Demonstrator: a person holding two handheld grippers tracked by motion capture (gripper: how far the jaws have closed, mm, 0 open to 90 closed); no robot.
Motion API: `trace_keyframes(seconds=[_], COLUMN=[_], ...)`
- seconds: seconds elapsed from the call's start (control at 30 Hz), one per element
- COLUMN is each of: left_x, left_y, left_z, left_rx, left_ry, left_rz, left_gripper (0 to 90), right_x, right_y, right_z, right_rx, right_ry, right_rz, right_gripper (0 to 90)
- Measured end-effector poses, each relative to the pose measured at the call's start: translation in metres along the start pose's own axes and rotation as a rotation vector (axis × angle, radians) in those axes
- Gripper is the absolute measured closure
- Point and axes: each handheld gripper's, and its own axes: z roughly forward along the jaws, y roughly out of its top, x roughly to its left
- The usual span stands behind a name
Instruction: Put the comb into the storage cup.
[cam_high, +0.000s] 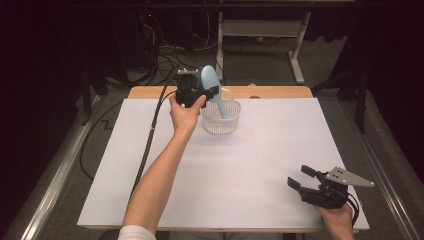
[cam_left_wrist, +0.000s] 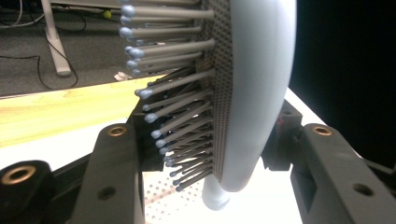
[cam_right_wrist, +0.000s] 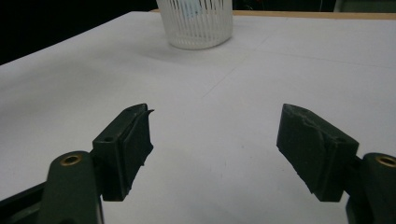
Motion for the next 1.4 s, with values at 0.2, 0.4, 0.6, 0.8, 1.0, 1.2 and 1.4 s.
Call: trace_keyframes(seconds=[0.2, 0.4, 0.6, 0.8, 1.0, 1.2, 1.4], left_x=[0.001, 0.002, -0.002, -0.004, -0.005, -0.007, -0.007], left_y=[-0.003, -0.008, -0.012, -0.015, -0.018, -0.02, -0.022], left_z=[0.004, 0.008, 0.014, 0.019, 0.023, 0.026, 0.028], left_rx=[-0.004, 0.006, 0.009, 0.024, 0.027, 0.033, 0.046], left_ry=[0.005, 0.011, 0.017, 0.028, 0.031, 0.036, 0.044], left_rz=[-0.005, -0.004, 0.012, 0.031, 0.036, 0.05, 0.07], left_gripper=[51.8, 51.7, 51.6, 51.5, 51.5, 51.4, 51.1], right_x=[0.0, 0.0, 0.0, 0.0, 0.0, 0.0, 0.0], right_y=[0.0, 0.0, 0.0, 0.0, 0.0, 0.0, 0.0], right_z=[0.0, 0.0, 0.001, 0.0, 0.0, 0.0, 0.001], right_rx=[0.002, 0.001, 0.002, 0.002, 0.002, 0.003, 0.003], right_ry=[-0.001, -0.002, -0.001, 0.001, 0.002, 0.002, 0.003], right_rz=[0.0, 0.0, 0.0, 0.0, -0.002, -0.002, -0.002], right_gripper=[26.8, 26.7, 26.7, 26.7, 26.7, 26.6, 26.6])
